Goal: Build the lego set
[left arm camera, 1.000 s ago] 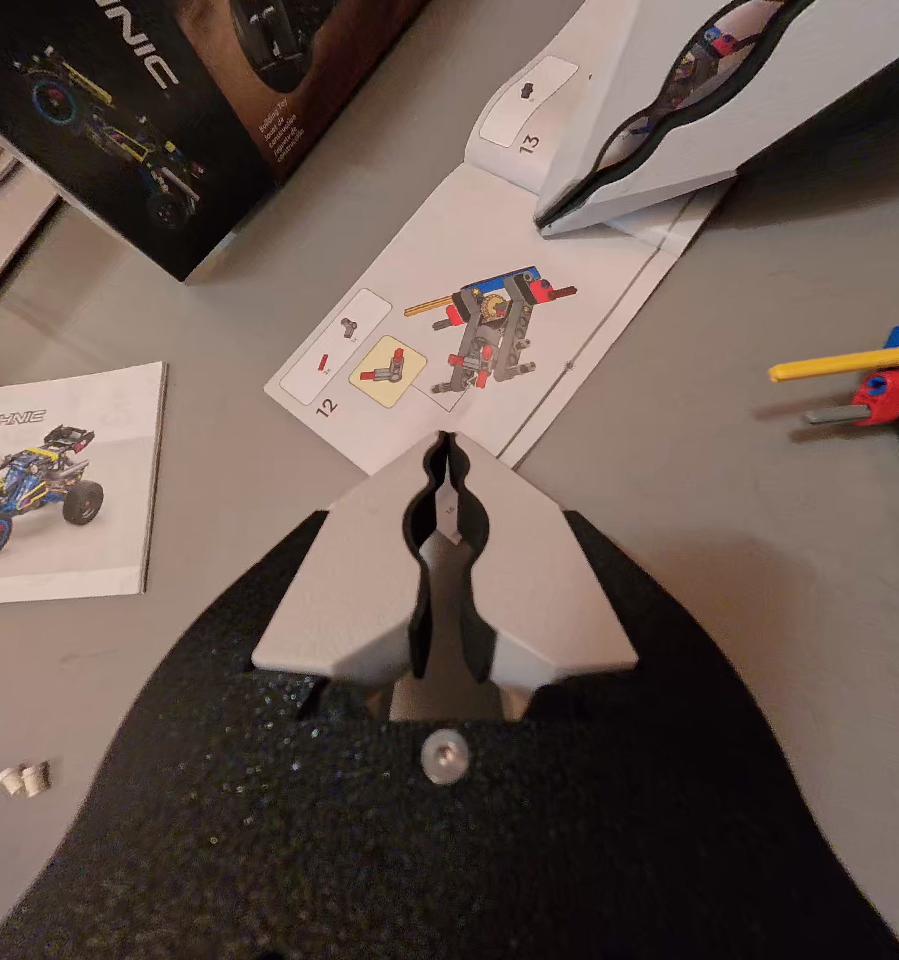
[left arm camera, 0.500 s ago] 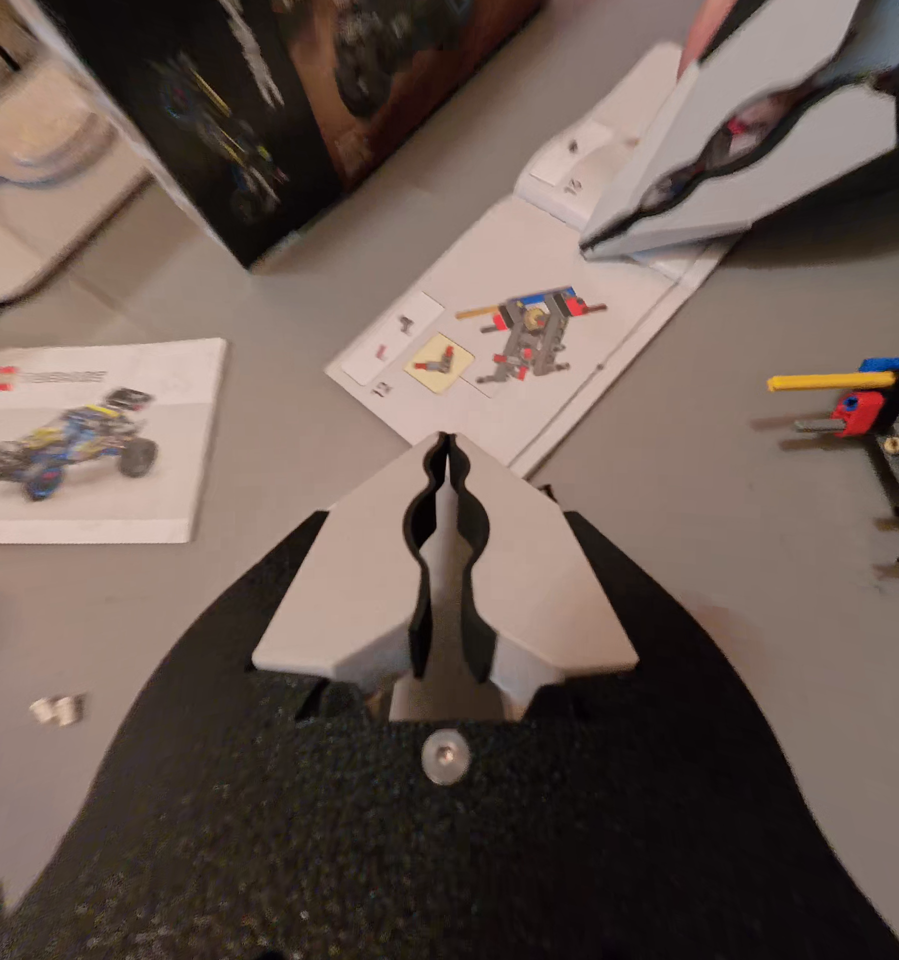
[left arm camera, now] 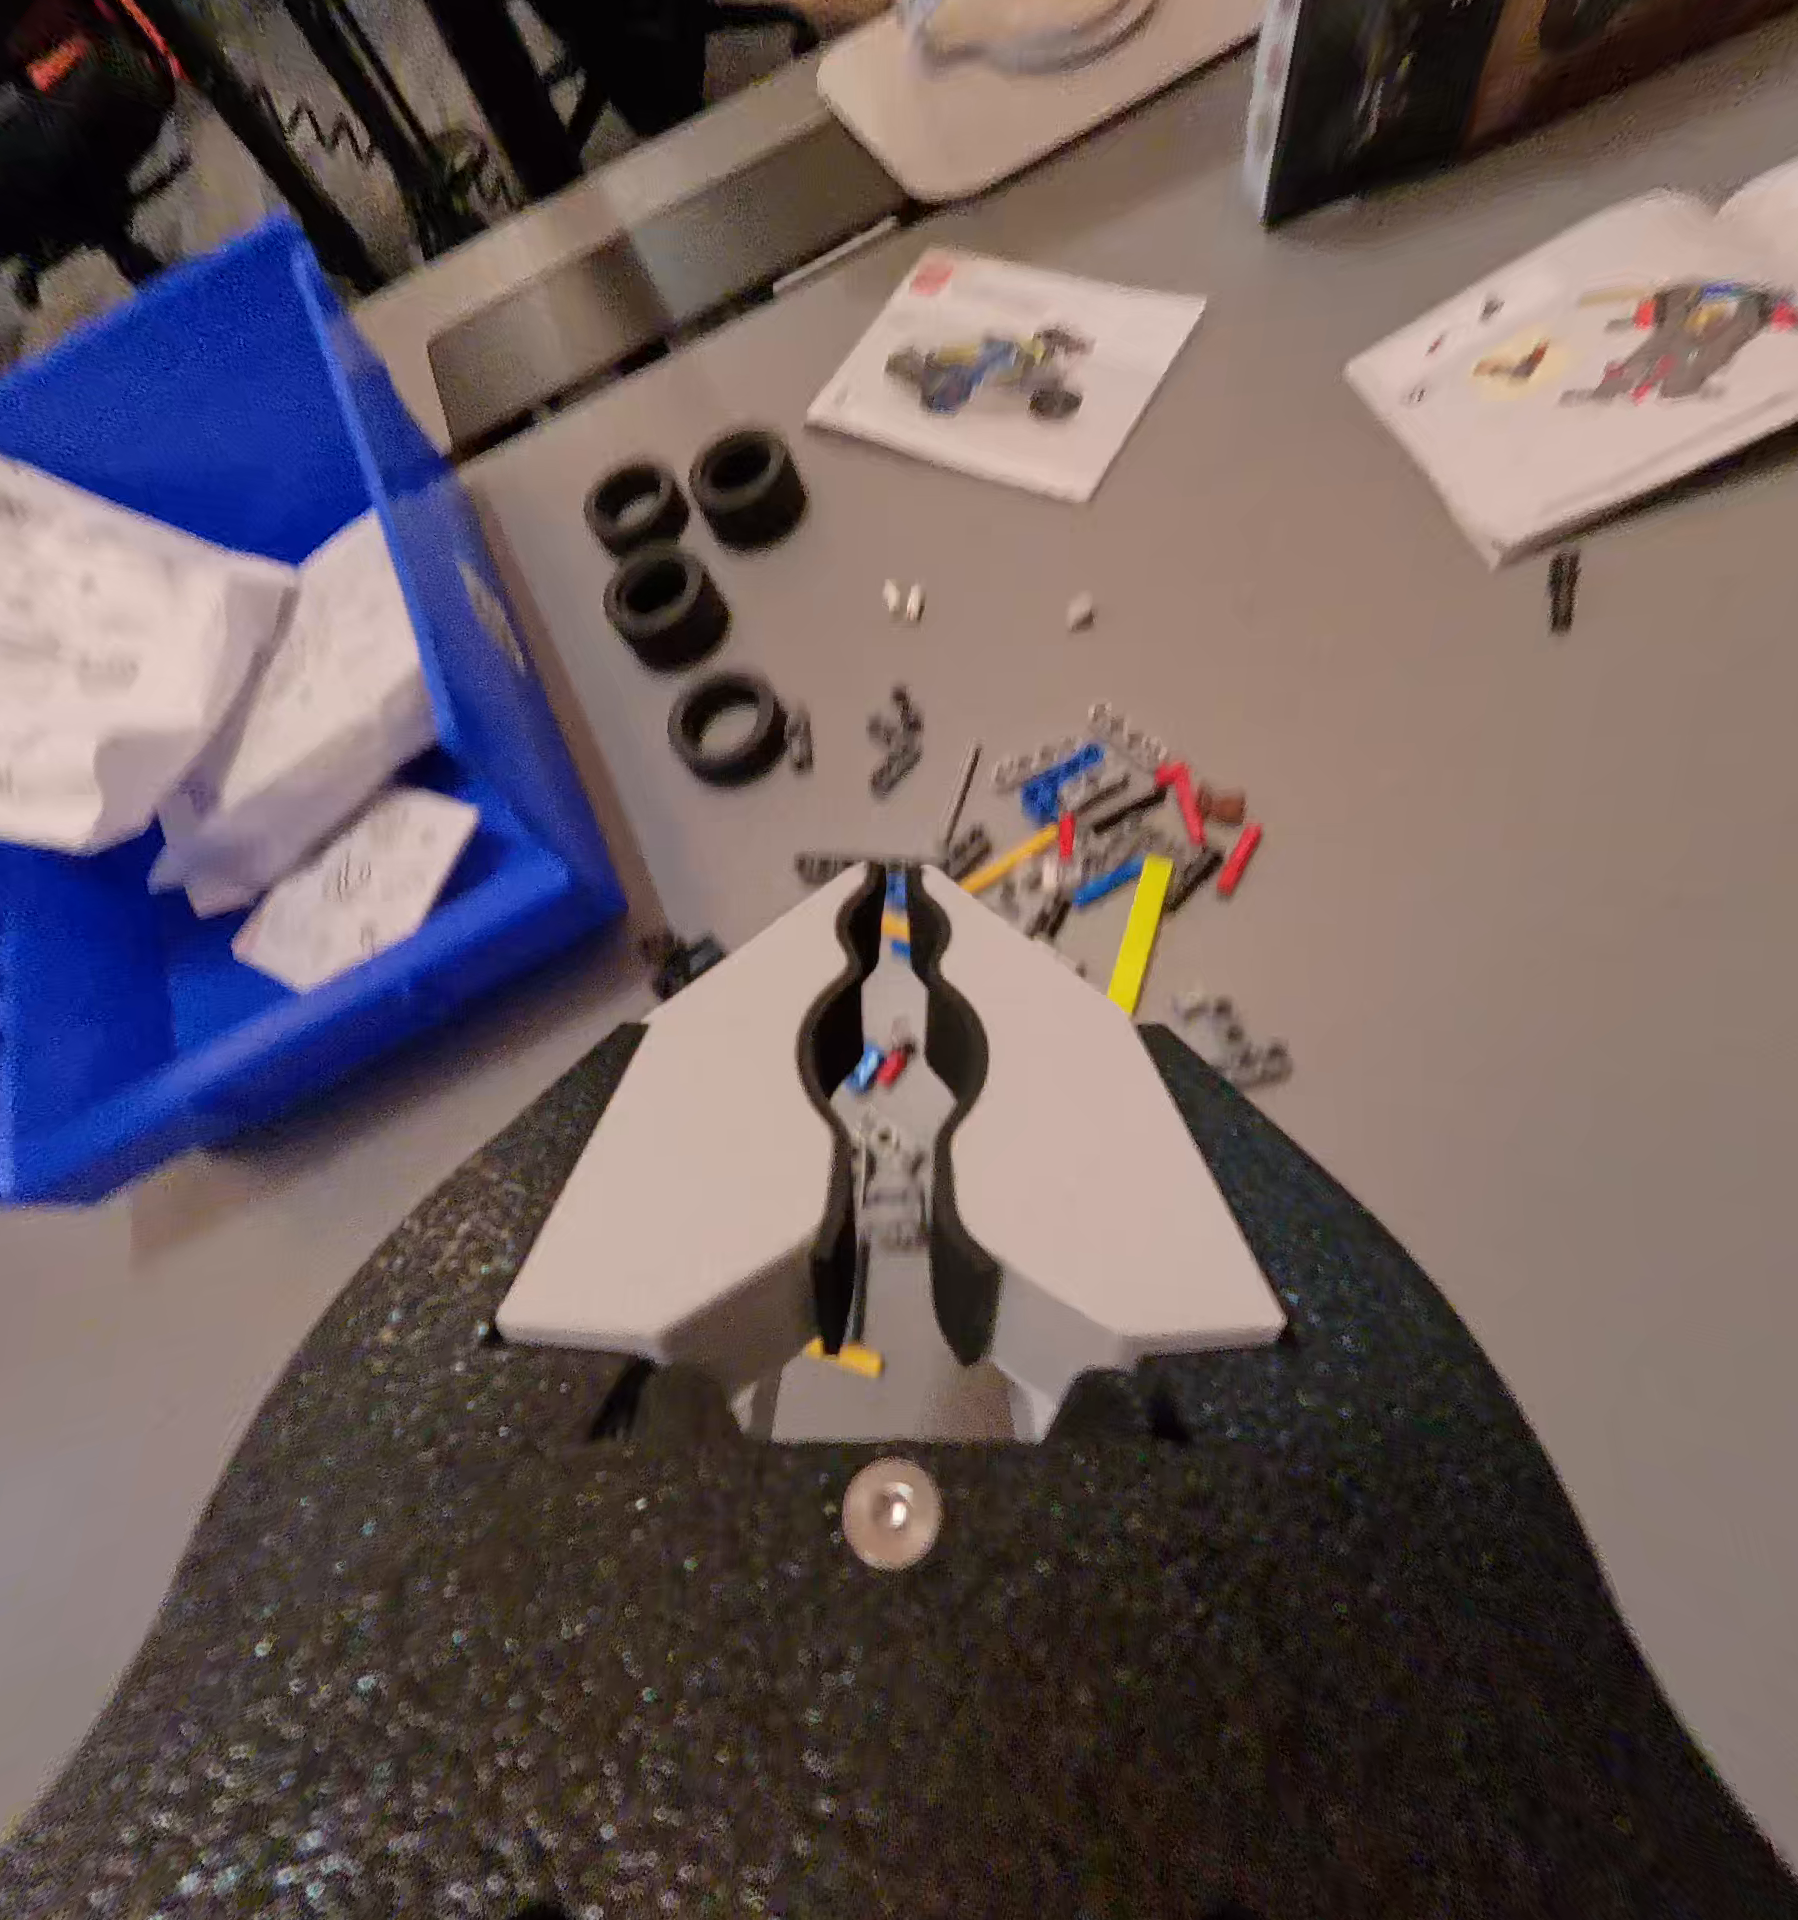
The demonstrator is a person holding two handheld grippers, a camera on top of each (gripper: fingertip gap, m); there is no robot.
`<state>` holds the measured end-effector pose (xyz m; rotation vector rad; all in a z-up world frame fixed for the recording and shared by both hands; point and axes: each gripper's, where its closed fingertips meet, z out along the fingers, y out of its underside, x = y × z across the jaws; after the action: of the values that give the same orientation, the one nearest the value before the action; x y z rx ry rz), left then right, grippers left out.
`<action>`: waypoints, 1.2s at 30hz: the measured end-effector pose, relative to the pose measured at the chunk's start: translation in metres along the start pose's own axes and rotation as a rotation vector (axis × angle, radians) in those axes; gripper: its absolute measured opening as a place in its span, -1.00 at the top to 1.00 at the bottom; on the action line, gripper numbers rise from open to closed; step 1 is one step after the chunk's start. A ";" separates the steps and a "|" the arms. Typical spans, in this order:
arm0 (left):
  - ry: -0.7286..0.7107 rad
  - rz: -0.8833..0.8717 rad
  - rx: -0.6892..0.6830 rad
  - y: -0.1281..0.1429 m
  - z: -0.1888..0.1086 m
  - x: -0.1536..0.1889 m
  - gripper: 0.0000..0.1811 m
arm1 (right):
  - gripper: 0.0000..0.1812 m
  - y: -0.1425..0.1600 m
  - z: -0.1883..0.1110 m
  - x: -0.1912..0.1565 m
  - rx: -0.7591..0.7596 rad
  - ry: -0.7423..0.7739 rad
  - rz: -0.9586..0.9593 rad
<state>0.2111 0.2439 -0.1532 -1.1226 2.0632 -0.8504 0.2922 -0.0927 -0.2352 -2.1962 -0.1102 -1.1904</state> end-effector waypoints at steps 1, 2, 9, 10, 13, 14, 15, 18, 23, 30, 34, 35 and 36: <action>0.007 -0.015 -0.014 0.015 -0.005 -0.002 0.98 | 1.00 -0.002 -0.002 0.004 0.014 0.025 0.005; 0.035 -0.024 -0.023 0.029 -0.009 0.000 0.97 | 1.00 -0.004 -0.003 0.008 0.030 0.048 0.010; 0.336 0.108 -0.057 0.077 -0.001 0.071 0.88 | 1.00 0.005 -0.012 0.032 0.017 0.206 0.025; 0.355 0.151 -0.066 0.080 0.002 0.079 0.88 | 1.00 0.006 -0.013 0.034 0.018 0.217 0.031; 0.382 0.253 -0.057 0.084 0.009 0.083 0.89 | 1.00 0.008 -0.014 0.040 0.009 0.260 0.045; 0.378 0.262 -0.036 0.080 0.010 0.077 0.92 | 1.00 0.009 -0.014 0.042 0.007 0.279 0.049; 0.368 0.248 -0.017 0.074 0.012 0.068 0.93 | 1.00 0.009 -0.014 0.043 0.012 0.295 0.060; 0.300 0.127 -0.059 0.065 0.023 0.026 0.90 | 1.00 0.009 -0.014 0.049 0.010 0.339 0.073; 0.190 0.003 -0.118 0.056 0.030 -0.011 0.89 | 1.00 0.011 -0.014 0.047 0.005 0.335 0.054; 0.010 -0.087 -0.039 0.059 0.005 -0.020 0.92 | 1.00 0.005 -0.015 0.047 0.058 0.307 0.091; -0.088 -0.178 -0.015 0.061 -0.014 -0.032 0.91 | 1.00 0.004 -0.018 0.047 0.069 0.310 0.092; -0.097 -0.196 -0.002 0.060 -0.019 -0.032 0.91 | 1.00 0.002 -0.019 0.047 0.081 0.311 0.088; -0.095 -0.208 0.005 0.059 -0.023 -0.032 0.91 | 1.00 0.001 -0.020 0.046 0.087 0.314 0.083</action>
<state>0.1800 0.3022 -0.1788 -1.3657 1.8889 -0.8826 0.3052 -0.1143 -0.1915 -1.8951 0.0583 -1.4371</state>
